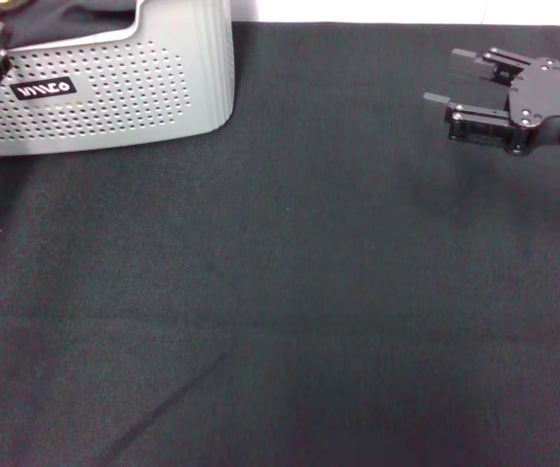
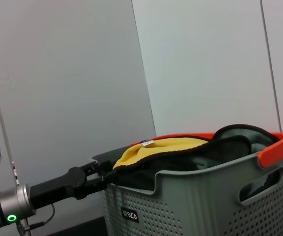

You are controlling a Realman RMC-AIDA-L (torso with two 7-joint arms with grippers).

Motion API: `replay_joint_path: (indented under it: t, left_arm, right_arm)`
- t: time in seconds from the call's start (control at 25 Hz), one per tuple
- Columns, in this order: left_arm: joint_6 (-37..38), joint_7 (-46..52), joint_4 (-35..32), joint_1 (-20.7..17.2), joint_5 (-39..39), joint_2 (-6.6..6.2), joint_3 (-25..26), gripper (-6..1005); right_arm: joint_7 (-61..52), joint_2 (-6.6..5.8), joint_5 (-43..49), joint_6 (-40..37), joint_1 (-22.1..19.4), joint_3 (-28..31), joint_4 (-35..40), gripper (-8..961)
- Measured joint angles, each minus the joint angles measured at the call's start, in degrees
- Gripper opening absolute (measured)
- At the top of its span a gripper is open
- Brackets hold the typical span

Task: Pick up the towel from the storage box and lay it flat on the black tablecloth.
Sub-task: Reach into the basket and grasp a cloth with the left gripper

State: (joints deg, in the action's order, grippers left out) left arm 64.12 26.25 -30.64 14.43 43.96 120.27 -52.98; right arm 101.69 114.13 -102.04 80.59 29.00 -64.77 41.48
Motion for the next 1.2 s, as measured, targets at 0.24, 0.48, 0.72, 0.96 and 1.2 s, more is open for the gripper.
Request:
replay_joint_path:
  t: [0.24, 0.48, 0.72, 0.96, 1.2]
  left_arm:
    - [2.19, -0.16, 0.35, -0.02, 0.10, 0.04, -0.11, 783]
    - [3.92, -0.16, 0.51, -0.11, 0.54, -0.11, -0.11, 542]
    - [3.52, -0.27, 1.28, 0.14, 0.65, -0.21, -0.11, 334]
    - [3.36, -1.67, 2.01, 0.90, 0.59, -0.22, -0.07, 223]
    - [3.29, -2.71, 2.79, 1.55, 0.17, -0.14, 0.13, 145]
  right_arm:
    - [-0.08, 0.32, 0.00, 0.00, -0.13, 0.00, 0.00, 794]
    - [-0.09, 0.33, 0.00, 0.06, -0.33, 0.00, 0.00, 794]
    - [-0.07, 0.31, 0.00, 0.28, -0.47, 0.00, 0.00, 794]
    - [-0.05, 0.30, 0.00, 0.35, -0.53, 0.00, 0.00, 793]
    - [-0.03, 0.37, 0.00, 0.44, -0.58, 0.00, 0.00, 793]
